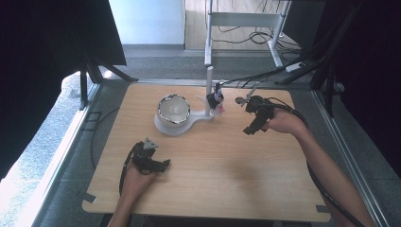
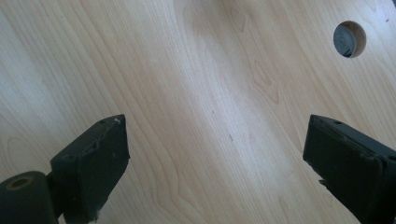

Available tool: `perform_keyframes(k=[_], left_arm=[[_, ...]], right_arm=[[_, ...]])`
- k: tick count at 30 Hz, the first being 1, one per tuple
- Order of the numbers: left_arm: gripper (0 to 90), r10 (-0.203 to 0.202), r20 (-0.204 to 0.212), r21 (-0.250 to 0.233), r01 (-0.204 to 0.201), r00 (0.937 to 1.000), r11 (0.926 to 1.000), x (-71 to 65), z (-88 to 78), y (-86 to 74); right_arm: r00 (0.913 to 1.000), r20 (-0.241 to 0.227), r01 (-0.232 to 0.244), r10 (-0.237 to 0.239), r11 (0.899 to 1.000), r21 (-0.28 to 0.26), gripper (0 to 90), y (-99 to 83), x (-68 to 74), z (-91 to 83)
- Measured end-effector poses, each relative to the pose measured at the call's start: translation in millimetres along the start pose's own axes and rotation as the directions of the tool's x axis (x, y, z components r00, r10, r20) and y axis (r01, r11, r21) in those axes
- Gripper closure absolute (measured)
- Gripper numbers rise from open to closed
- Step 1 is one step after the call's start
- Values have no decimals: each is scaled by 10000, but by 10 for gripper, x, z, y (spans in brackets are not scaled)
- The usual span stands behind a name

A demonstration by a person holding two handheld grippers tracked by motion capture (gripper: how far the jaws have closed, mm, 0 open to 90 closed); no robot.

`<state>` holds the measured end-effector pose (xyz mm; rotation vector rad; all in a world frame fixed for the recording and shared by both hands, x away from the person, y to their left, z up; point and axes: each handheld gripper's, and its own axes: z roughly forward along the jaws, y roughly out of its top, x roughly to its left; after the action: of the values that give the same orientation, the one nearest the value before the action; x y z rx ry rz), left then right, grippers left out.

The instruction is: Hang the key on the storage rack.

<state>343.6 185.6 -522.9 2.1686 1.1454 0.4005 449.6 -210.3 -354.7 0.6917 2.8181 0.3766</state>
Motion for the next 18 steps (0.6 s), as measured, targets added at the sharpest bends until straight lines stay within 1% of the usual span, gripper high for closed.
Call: perform_keyframes(k=[3,6,8,10,18], left_arm=[[22,0,5,7,0,10000,10000,1,-1,0],[22,-3,10,-1,3,10000,10000,0,0,1],[22,0,10,0,0,10000,10000,1,0,1],[22,-1,10,-1,1,10000,10000,1,0,1],[22,1,11,0,-1,10000,10000,1,0,1]], right_arm=[[10000,56,-62,63,10000,-14,48,-68,10,-14],[9997,171,-197,198,9998,-35,1,-132,12,-31],[9996,220,-202,203,9998,-45,0,-178,8,-43],[9991,283,-325,326,9995,-63,0,-225,7,-61],[9977,346,-577,582,9982,-140,0,-445,-3,-115]])
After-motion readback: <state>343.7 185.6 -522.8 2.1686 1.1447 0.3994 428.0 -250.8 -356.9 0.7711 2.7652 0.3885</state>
